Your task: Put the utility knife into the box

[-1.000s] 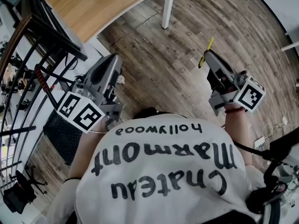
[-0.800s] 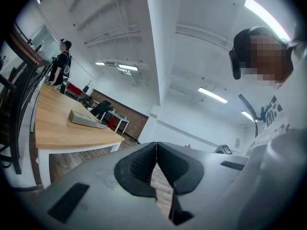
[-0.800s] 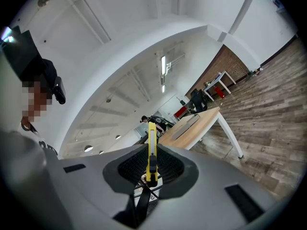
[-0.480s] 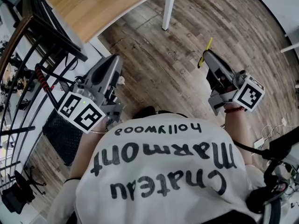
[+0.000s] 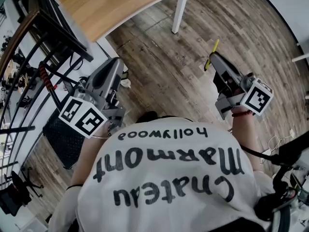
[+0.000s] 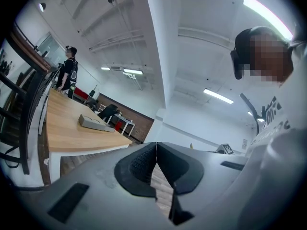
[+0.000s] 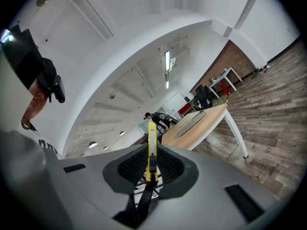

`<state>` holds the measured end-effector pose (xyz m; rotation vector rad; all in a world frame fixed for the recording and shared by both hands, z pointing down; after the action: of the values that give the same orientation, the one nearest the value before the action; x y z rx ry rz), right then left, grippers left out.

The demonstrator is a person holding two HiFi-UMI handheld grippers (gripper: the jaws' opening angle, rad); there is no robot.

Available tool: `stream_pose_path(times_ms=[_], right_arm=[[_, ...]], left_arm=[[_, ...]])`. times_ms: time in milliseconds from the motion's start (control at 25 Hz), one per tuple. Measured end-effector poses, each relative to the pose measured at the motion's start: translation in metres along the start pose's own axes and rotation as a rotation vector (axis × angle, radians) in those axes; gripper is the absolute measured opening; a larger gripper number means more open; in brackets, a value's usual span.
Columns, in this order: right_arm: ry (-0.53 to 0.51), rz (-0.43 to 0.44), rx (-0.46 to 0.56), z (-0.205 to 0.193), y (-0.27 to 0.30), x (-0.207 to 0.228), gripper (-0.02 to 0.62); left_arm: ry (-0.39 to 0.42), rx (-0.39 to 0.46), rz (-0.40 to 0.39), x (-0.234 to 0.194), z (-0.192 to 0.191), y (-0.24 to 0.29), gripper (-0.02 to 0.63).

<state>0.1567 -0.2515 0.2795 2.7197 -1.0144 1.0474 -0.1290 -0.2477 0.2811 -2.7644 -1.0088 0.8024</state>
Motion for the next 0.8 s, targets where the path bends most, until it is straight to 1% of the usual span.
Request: stream_pose_path(times_ms=[200,400,640,720,800], right_arm=[[0.008,-0.004,-0.001,-0.002,0.004,0.011,0.057],[0.035,0.000,-0.002,-0.013,0.019,0.018,0.057],[0.036,0.016,-0.009,-0.014,0.028,0.019,0.057],[0.028,0.023,-0.011,-0.013,0.030,0.017,0.057],[0.024,0.014,-0.012,-0.011,0.028,0.019,0.057]], left_arm=[[-0.001,-0.019,-0.005,-0.002,-0.008,0.005,0.007],[0.006,-0.045,0.000,-0.018,-0.006,0.008,0.006],[0.011,-0.044,0.006,-0.021,-0.006,0.009,0.006],[0.048,-0.067,-0.010,-0.021,-0.010,0.007,0.008],[0.149,-0.124,-0.054,-0.018,-0.019,0.006,0.006]])
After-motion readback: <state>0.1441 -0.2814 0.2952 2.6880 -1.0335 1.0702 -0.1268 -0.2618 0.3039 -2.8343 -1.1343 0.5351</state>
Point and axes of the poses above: the fingertips, and each gripper's own axes: y forward along the fingers, x to its right, z out of its top, the point moved 3 cm from there along -y, backward along the fingers, and after that the axes turned 14 degrees about x, right-handed, at the moved point
